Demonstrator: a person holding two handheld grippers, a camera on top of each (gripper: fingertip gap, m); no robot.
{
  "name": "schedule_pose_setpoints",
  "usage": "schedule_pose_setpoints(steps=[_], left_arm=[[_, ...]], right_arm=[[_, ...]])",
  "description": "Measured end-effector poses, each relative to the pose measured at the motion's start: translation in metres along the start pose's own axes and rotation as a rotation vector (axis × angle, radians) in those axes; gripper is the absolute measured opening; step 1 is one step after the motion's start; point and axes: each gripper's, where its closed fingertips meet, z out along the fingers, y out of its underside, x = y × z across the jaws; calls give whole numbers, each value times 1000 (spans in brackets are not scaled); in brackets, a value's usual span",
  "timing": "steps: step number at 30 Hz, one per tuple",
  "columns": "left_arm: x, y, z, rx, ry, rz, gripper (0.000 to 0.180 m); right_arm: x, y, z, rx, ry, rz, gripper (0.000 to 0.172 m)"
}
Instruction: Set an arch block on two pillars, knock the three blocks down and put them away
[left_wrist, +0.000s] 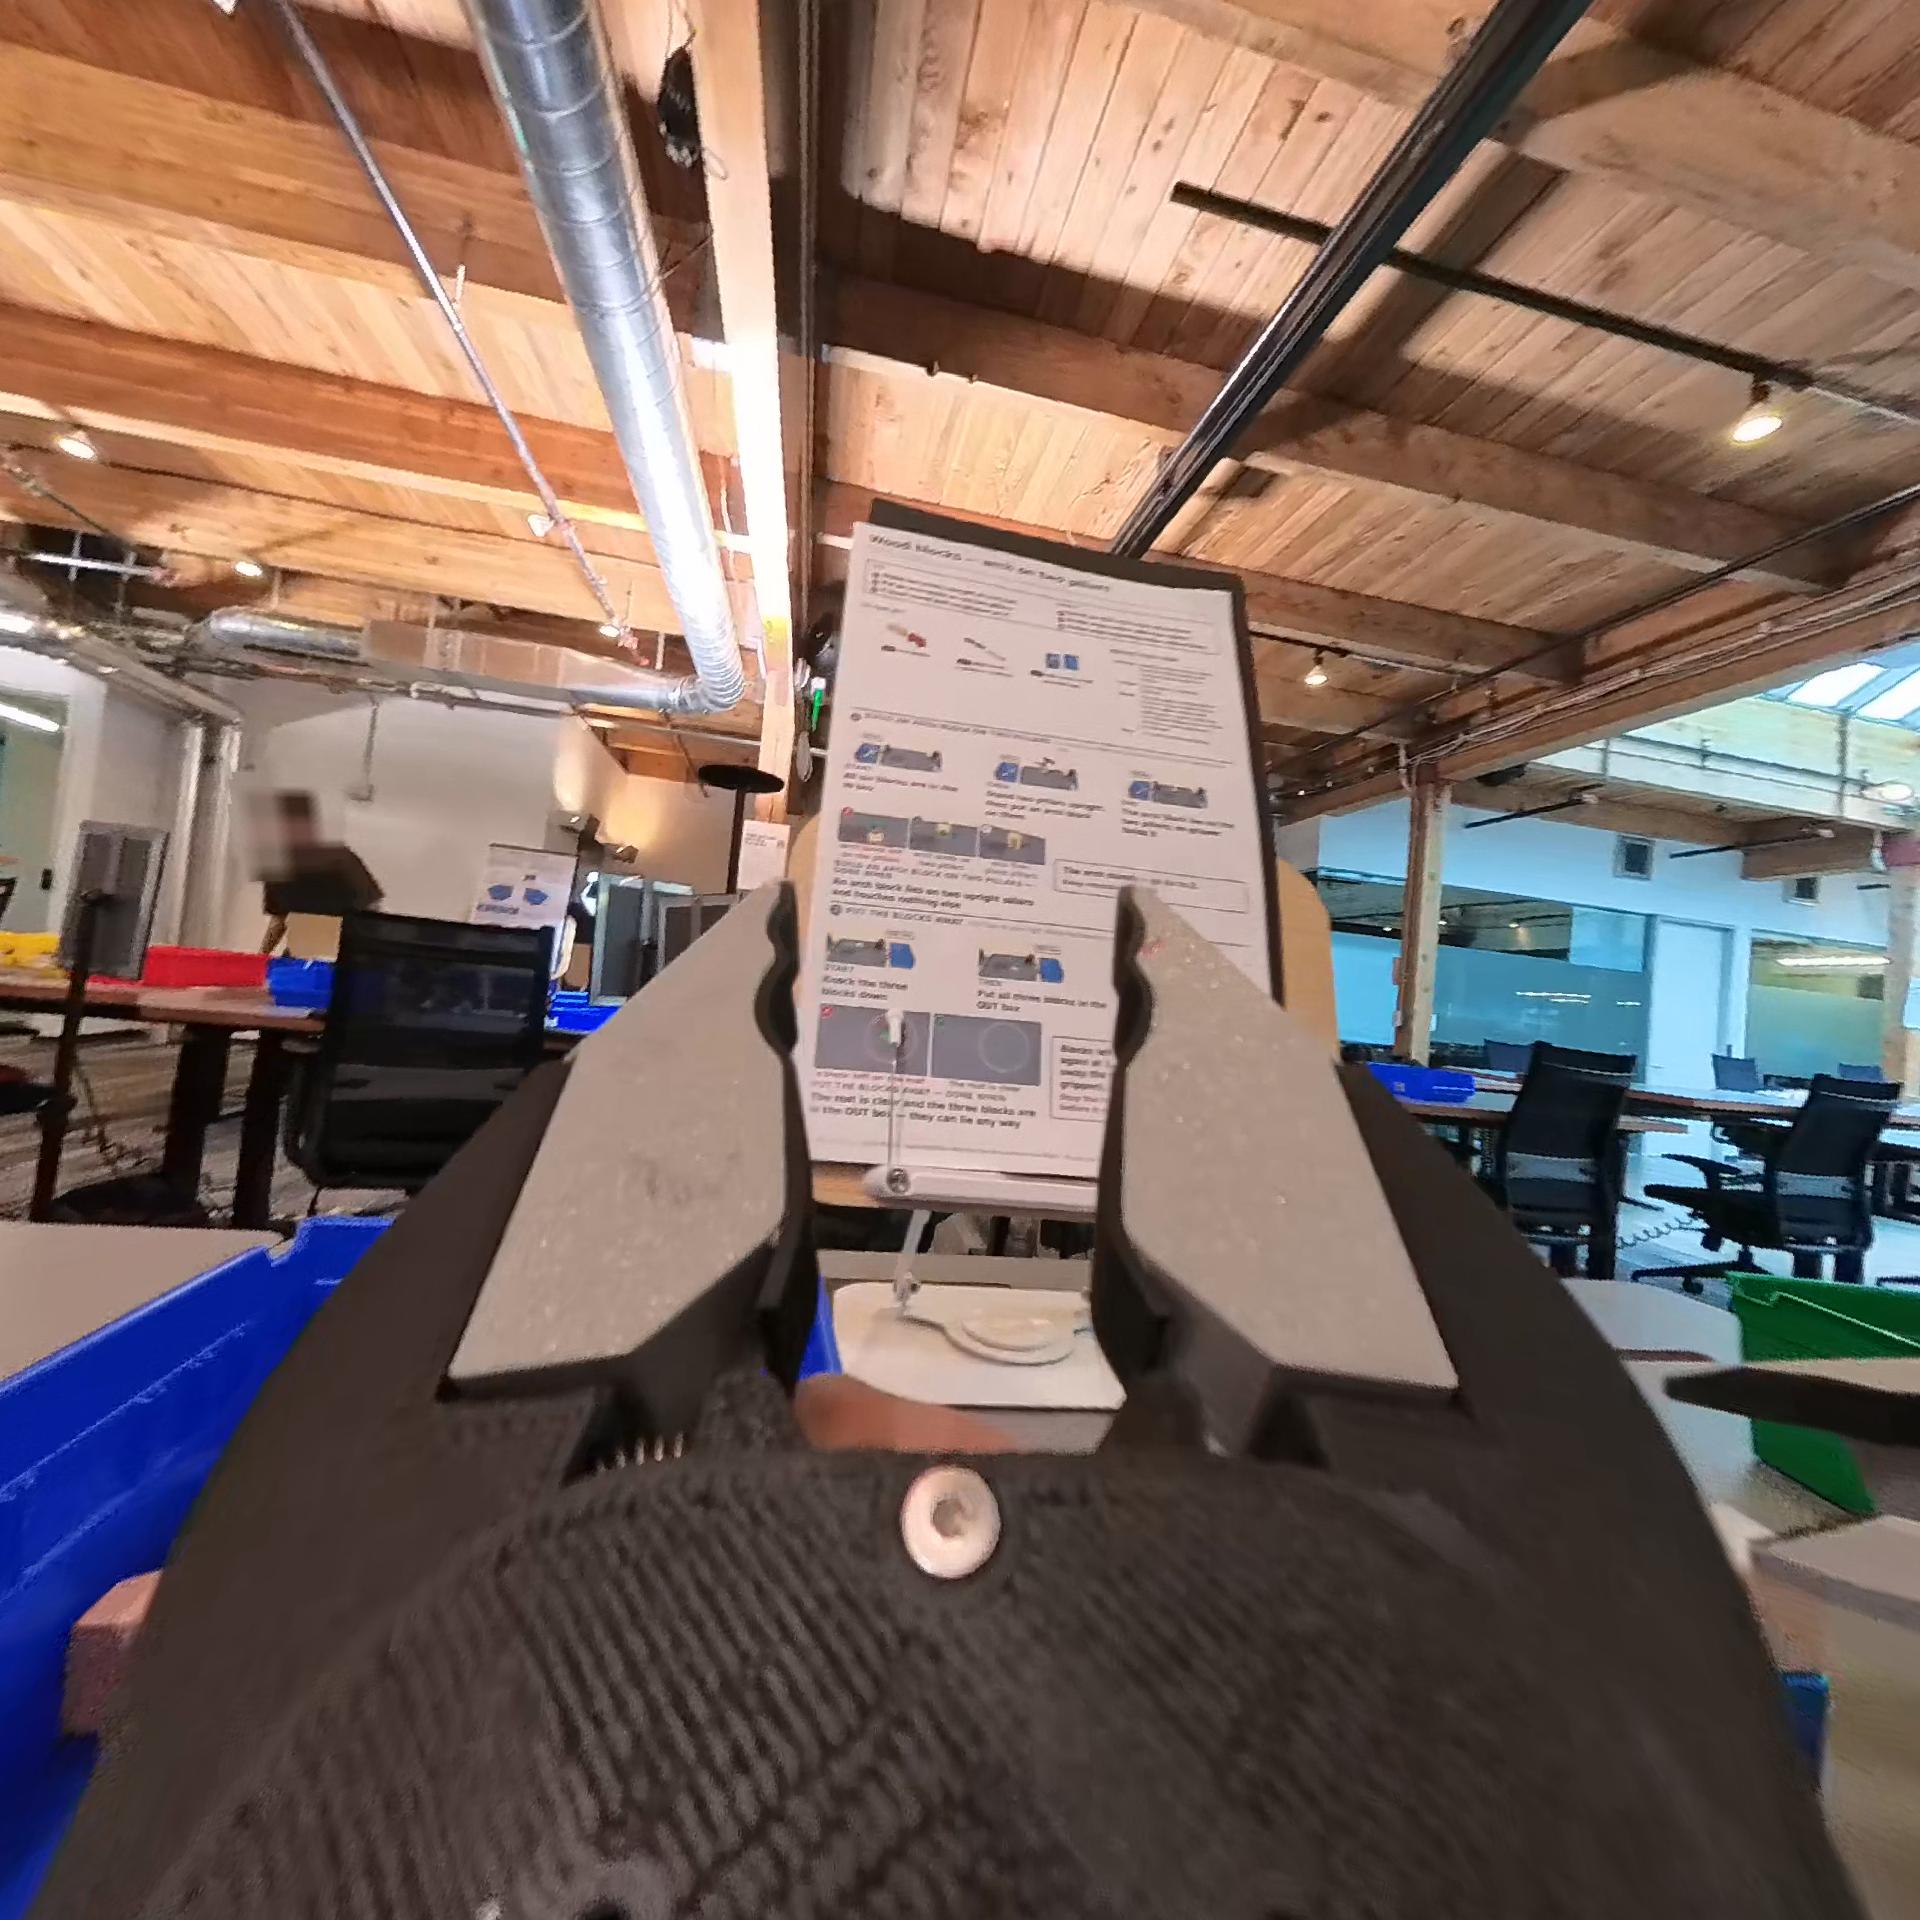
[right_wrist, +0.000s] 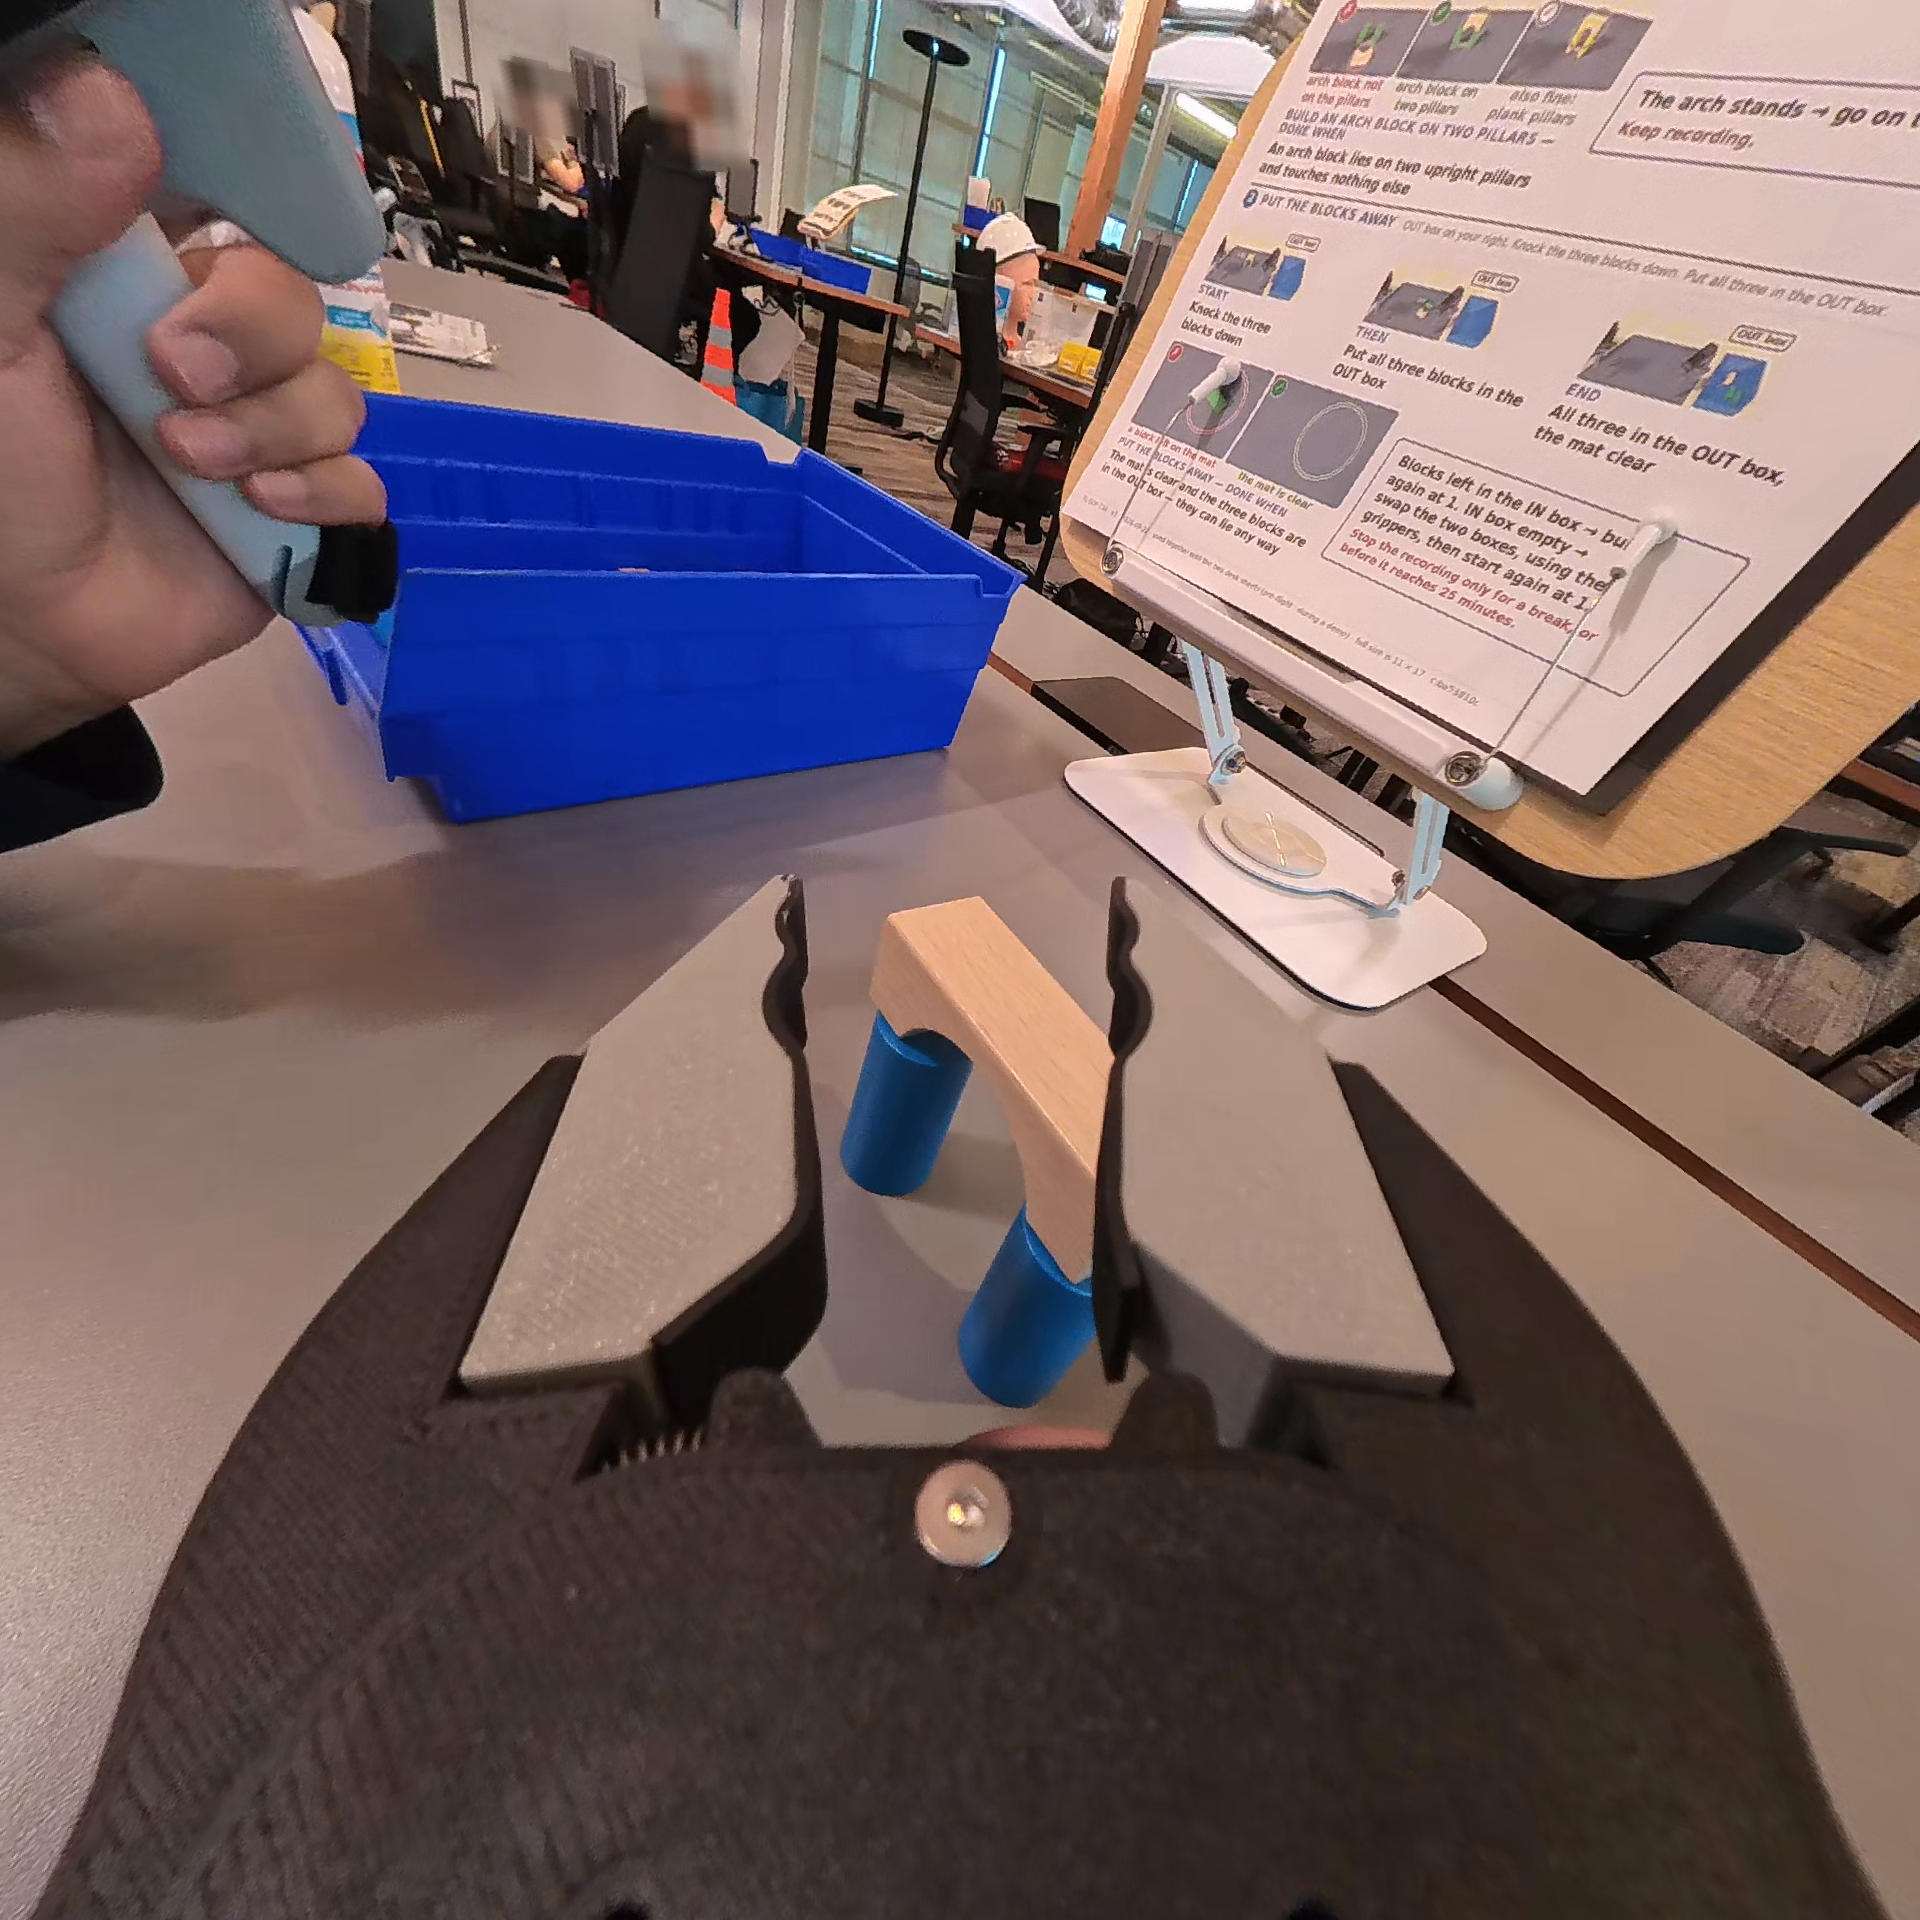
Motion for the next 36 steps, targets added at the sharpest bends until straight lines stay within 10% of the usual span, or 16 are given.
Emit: schedule_pose_setpoints(steps=[36], left_arm=[[-80,83,2,-431,-262,-10,60]], right_arm=[[25,-7,-14,17,54,22,56]])
